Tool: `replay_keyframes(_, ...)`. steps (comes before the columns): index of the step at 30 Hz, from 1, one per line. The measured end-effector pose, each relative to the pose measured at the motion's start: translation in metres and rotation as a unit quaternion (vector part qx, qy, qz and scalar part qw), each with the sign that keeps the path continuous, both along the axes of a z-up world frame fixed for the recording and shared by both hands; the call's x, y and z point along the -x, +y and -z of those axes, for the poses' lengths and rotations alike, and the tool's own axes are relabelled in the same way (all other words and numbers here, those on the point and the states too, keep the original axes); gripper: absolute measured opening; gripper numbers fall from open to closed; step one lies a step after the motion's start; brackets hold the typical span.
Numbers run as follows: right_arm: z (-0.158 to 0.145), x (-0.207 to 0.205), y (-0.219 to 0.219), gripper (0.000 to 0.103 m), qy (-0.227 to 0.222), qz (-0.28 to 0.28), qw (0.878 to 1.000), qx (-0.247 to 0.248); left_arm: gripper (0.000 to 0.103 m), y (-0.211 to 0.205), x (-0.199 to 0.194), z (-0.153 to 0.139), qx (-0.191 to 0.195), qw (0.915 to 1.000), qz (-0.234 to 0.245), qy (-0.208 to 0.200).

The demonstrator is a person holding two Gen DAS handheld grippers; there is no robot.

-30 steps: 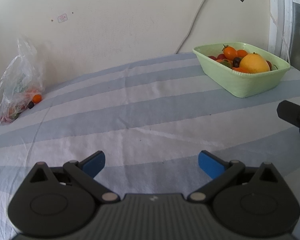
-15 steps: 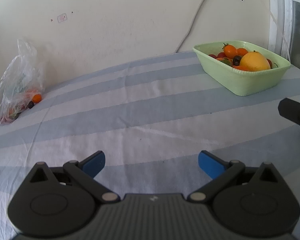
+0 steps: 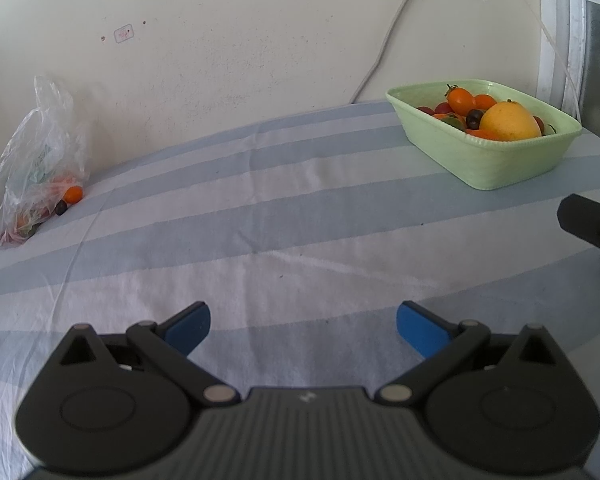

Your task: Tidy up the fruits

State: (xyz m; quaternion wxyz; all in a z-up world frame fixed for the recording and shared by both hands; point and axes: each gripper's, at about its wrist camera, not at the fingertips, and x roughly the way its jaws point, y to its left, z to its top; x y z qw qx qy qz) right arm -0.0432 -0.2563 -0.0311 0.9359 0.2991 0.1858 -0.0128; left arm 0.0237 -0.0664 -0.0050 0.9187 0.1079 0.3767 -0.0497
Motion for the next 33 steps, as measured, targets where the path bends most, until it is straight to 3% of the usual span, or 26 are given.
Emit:
replay_keyframes(26,-0.0015,0.0000,0.0018,0.090,0.001,0.000,1.000,0.004,0.103,-0.0023,-0.0004,-0.0036,0.013,0.9999,0.011,0.004)
replay_keyframes(33,-0.0021,-0.0008,0.0029,0.090,0.000,0.002,1.000,0.009,0.103,-0.0020,0.0038,-0.0067,0.017,0.9995,0.021,-0.014)
